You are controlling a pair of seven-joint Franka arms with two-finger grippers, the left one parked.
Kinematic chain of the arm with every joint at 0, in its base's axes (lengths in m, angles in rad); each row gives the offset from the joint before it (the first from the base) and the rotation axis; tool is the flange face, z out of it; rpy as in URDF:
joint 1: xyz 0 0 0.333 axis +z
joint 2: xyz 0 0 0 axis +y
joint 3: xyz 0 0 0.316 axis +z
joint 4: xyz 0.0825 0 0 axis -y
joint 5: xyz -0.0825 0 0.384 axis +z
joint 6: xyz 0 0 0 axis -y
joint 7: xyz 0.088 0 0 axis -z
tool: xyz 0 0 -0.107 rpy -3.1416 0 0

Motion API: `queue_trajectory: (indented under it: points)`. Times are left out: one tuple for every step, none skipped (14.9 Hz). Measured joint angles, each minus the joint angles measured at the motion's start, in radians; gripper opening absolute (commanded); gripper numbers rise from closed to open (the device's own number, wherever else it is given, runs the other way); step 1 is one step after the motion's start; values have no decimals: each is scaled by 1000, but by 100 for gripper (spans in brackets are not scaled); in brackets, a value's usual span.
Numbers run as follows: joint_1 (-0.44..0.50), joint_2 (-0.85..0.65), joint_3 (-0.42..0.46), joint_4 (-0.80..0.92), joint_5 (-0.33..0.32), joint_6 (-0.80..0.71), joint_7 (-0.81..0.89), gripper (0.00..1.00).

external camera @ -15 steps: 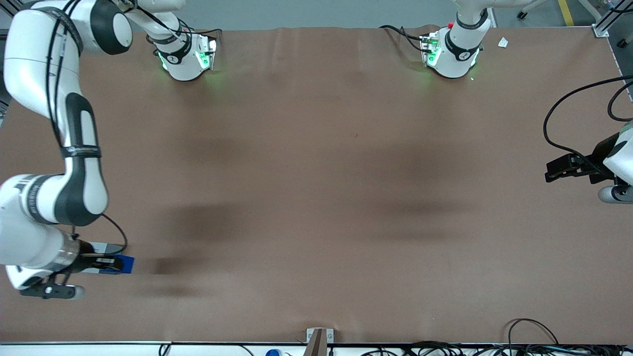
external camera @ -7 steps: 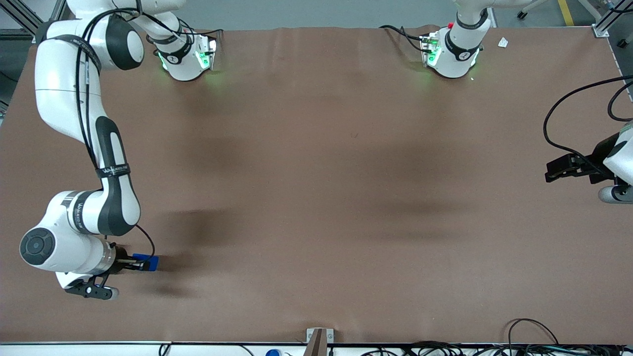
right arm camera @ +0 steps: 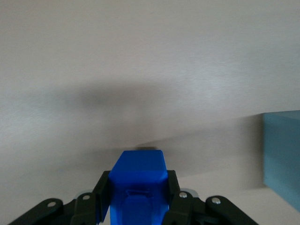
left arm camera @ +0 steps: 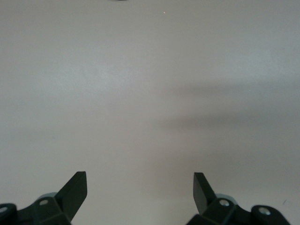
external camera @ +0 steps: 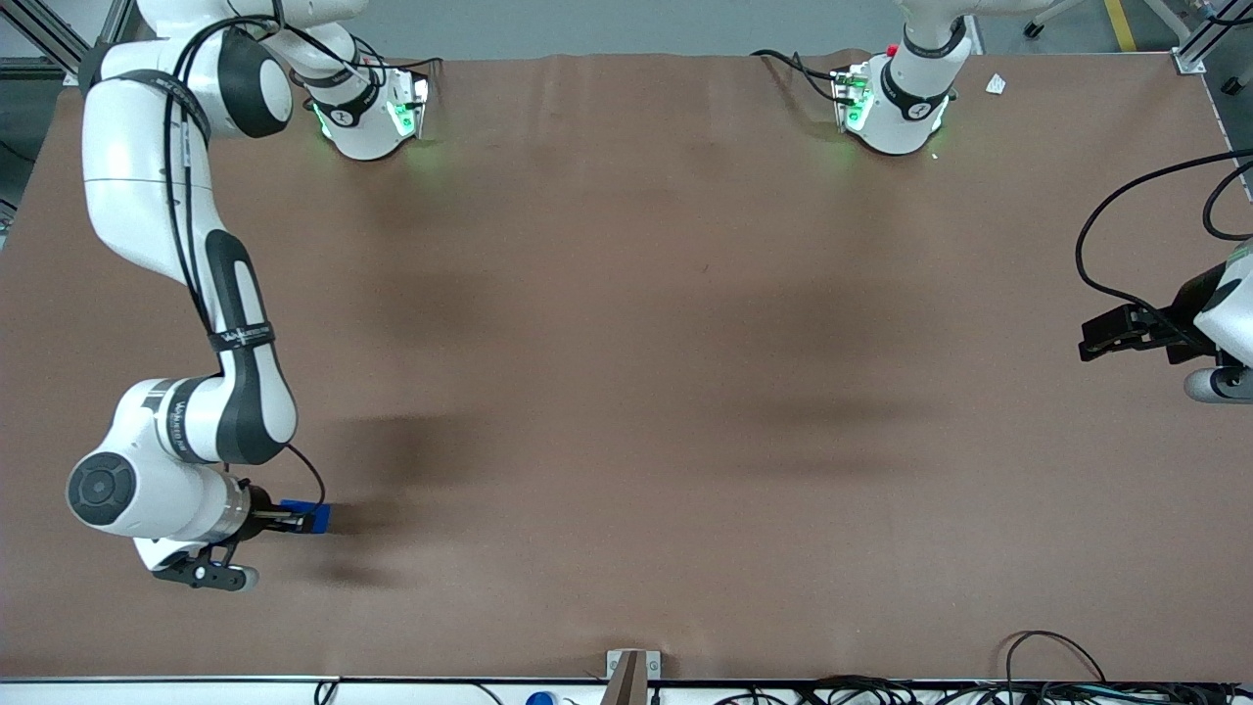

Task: Insert blue part into gray base with right arm
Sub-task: 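Lift the blue part out of the gray base and carry it beside, then lower the blue part onto the table and open the right gripper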

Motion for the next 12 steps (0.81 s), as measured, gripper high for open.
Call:
queue_trajectory:
  points:
    - [6,0,0,0,-1,0,0,3]
    - [8,0,0,-1,-5,0,0,3]
    - [8,0,-1,-4,-13,0,0,3]
    - [8,1,-2,-11,-17,0,0,5]
    - [8,1,-4,-20,-18,3,0,6]
    - [8,1,-4,-27,-18,11,0,6]
    - [8,2,-4,-32,-18,24,0,6]
    - [8,2,-4,-38,-18,41,0,7]
    - [8,2,-4,-46,-18,59,0,12]
    - [8,0,-4,-48,-18,63,0,36]
    - [8,0,-4,-49,-18,65,0,77]
    - [8,0,-4,-49,-18,66,0,100]
